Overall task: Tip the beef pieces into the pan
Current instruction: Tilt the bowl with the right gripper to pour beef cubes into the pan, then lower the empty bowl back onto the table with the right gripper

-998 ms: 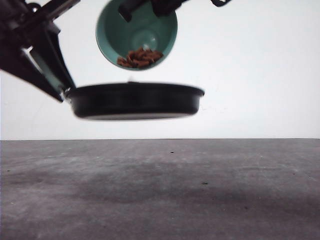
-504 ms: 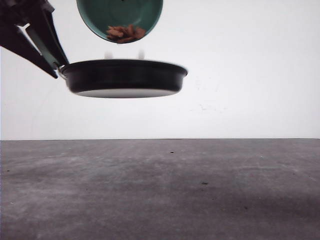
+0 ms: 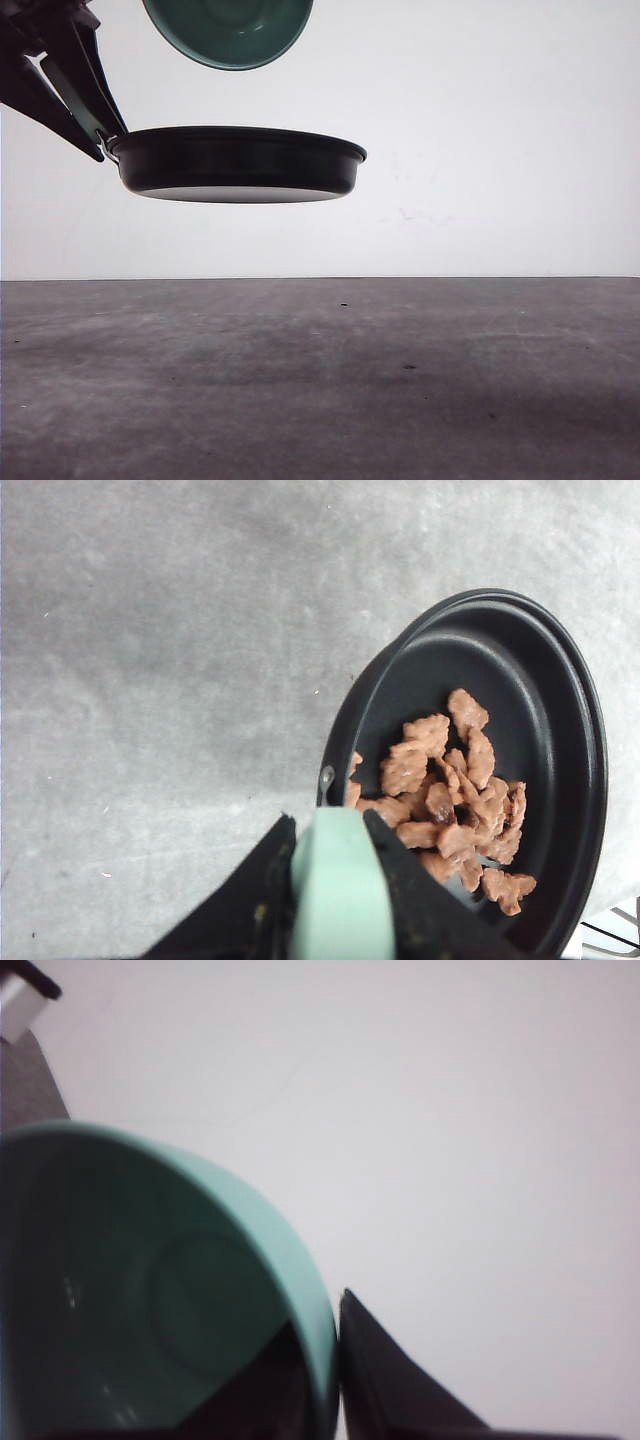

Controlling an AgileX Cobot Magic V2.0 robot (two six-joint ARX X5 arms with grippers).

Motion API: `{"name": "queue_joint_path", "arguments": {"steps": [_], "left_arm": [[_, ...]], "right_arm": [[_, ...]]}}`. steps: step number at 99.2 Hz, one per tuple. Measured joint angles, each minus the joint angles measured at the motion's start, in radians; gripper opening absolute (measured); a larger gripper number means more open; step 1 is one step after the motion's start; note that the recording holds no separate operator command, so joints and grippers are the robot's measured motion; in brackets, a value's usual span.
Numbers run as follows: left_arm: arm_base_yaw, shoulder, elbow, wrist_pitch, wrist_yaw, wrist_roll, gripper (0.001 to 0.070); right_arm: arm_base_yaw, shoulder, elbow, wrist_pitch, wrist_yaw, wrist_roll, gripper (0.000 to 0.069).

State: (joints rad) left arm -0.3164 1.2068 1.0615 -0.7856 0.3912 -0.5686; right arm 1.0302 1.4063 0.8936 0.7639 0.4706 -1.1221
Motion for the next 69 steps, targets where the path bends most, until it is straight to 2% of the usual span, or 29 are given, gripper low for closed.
{"name": "queue_joint_path", "arguments": {"steps": [15,26,32,37,51,62,69], "left_arm": [[0.000,0.000,0.000,0.007,0.000,0.000,0.0058],[0.000,0.000,0.000,0.011,0.000,0.004,0.0058],[0.000,0.000,0.000,0.011,0.000,0.011,0.0058],[0.000,0.000,0.000,0.011,0.000,0.020,0.0058],[0.000,0.000,0.000,0.014,0.000,0.039,0.0058],[0.000,0.000,0.000,0.045,0.000,0.049,0.0058],[0.000,0.000,0.000,0.056,-0.001,0.052,0.0058]], "right_arm": [[-0.019,0.000,0.000,0.003,0.000,0.029,0.0016],[-0.031,-0.010,0.000,-0.036,0.040,0.200,0.0016],[-0.044,-0.044,0.000,-0.142,0.037,0.360,0.0016],[-0.065,-0.087,0.000,-0.241,-0.013,0.524,0.0016],[-0.174,-0.201,0.000,-0.421,-0.291,1.026,0.0016],[-0.308,-0.221,0.000,-0.492,-0.508,1.364,0.0016],[-0.403,-0.222,0.000,-0.572,-0.589,1.542,0.0016]]}}
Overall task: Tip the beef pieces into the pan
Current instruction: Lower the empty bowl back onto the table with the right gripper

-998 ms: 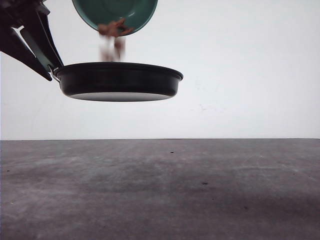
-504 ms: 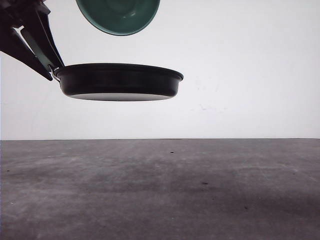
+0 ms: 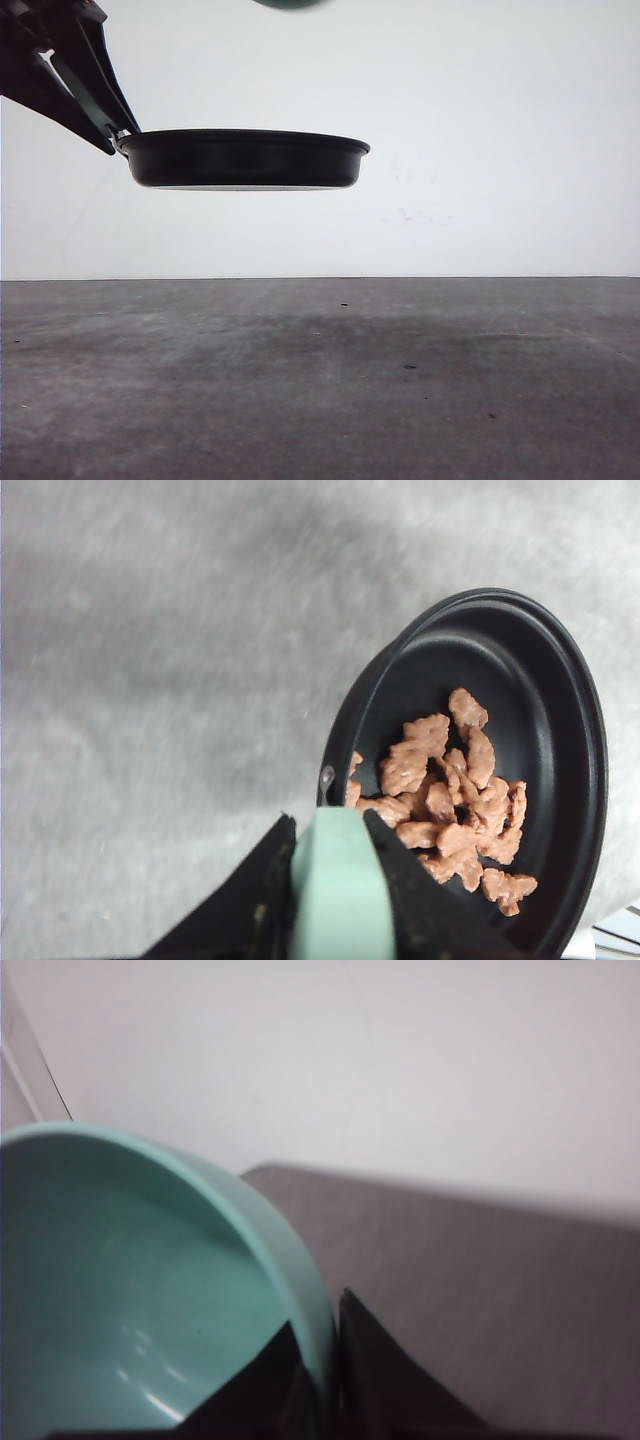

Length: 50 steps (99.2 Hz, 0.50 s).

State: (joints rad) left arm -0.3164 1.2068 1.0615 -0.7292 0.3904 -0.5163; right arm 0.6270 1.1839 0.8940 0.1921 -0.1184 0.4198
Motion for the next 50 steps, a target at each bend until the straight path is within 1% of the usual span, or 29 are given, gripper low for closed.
{"name": "queue_joint_path", "arguments": {"steps": [4,9,14,19,26,37,43,50], "left_arm": [[0.000,0.000,0.000,0.001,-0.001,0.000,0.0058],[-0.001,0.000,0.000,0.001,-0.006,0.002,0.0058],[-0.001,0.000,0.000,0.004,-0.019,0.006,0.0058],[-0.001,0.000,0.000,0.013,-0.029,0.013,0.0058],[-0.001,0.000,0.000,0.027,-0.034,0.020,0.0058],[-0.001,0.000,0.000,0.051,-0.035,0.027,0.0058],[-0.001,0.000,0.000,0.068,-0.035,0.027,0.0058],[-0.001,0.000,0.000,0.079,-0.035,0.027,0.0058]], "right_arm": [[-0.066,0.000,0.000,-0.059,-0.050,0.095,0.0016],[-0.158,0.002,0.000,-0.146,-0.116,0.190,0.0016],[-0.254,0.012,0.000,-0.246,-0.177,0.238,0.0016],[-0.341,0.031,0.000,-0.356,-0.206,0.242,0.0016],[-0.442,0.072,0.000,-0.524,-0.169,0.201,0.0016],[-0.535,0.149,0.000,-0.770,-0.042,0.068,0.0016],[-0.567,0.187,-0.002,-0.841,-0.021,-0.002,0.0016],[-0.582,0.220,-0.002,-0.860,-0.015,-0.058,0.0016]]}}
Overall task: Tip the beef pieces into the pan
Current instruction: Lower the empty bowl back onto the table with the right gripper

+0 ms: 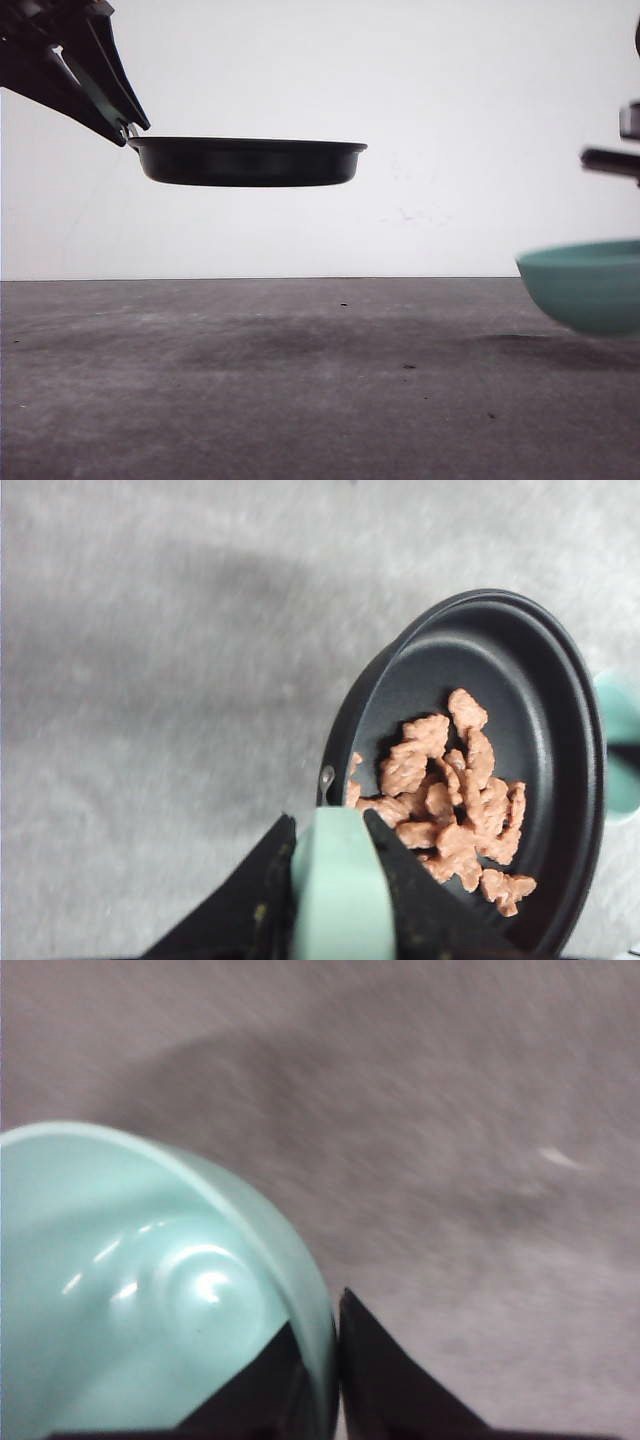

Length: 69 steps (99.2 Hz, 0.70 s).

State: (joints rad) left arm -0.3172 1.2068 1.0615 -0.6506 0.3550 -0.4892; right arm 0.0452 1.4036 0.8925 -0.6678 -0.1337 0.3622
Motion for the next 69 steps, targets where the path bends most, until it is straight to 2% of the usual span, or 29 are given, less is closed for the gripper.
{"name": "queue_joint_path", "arguments": {"steps": [12,34,40,50,56,62,69], "left_arm": [[0.000,0.014,0.000,0.002,0.002,0.000,0.0058],[-0.005,0.043,0.000,-0.002,0.002,0.000,0.0058],[-0.007,0.048,0.000,0.001,0.003,0.000,0.0058],[-0.007,0.059,0.000,0.004,0.003,0.000,0.0058],[-0.006,0.066,0.000,0.006,0.003,0.003,0.0058],[-0.006,0.070,0.000,0.018,0.003,0.005,0.0058],[-0.007,0.074,0.000,0.045,0.002,0.006,0.0058]], "right_arm": [[0.001,0.041,0.000,0.004,0.003,-0.042,0.0016],[0.007,0.065,0.000,0.002,0.003,-0.052,0.0030],[0.007,0.065,0.000,-0.003,0.004,-0.052,0.0103],[0.008,0.065,0.000,-0.017,0.004,-0.052,0.0317],[0.008,0.064,0.000,-0.021,0.004,-0.052,0.0417],[0.008,0.061,0.000,-0.020,0.003,-0.052,0.0468],[0.013,0.037,0.000,-0.010,0.004,-0.052,0.0490]]}}
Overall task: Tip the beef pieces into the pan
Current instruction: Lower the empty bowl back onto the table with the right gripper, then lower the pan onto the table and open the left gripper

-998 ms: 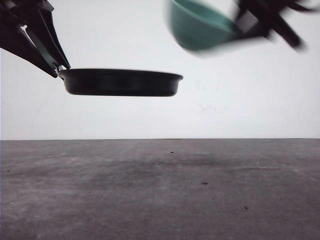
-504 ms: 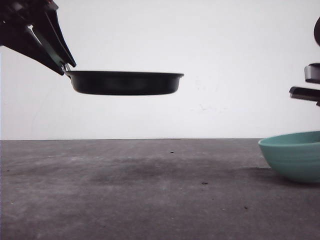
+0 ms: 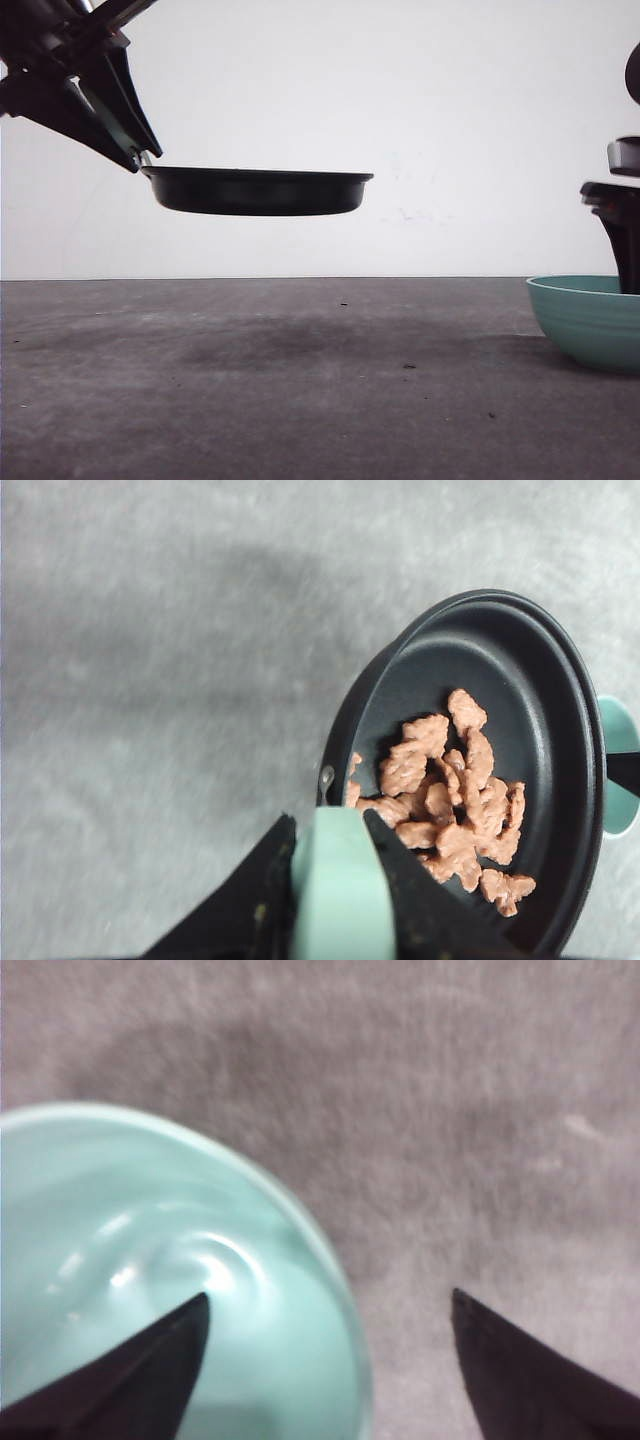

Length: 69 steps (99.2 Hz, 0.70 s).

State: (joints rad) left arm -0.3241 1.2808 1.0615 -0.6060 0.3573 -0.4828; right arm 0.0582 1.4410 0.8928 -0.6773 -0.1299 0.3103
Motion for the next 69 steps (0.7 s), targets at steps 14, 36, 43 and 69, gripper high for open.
{"name": "queue_joint_path", "arguments": {"steps": [14,36,43,69], "left_arm": [[0.000,0.037,0.000,0.086,0.003,0.000,0.0058],[0.000,0.182,0.002,0.124,0.016,-0.002,0.0058],[0.000,0.231,0.002,0.128,0.016,-0.001,0.0058],[0.000,0.350,0.002,0.132,0.017,0.022,0.0058]], "right_arm": [[0.028,-0.136,0.035,0.002,-0.001,0.000,0.0501],[0.118,-0.477,0.114,0.017,-0.001,0.000,0.0176],[0.154,-0.590,0.114,0.028,-0.002,0.000,0.0072],[0.210,-0.858,0.117,-0.012,0.006,0.000,0.0016]]}}
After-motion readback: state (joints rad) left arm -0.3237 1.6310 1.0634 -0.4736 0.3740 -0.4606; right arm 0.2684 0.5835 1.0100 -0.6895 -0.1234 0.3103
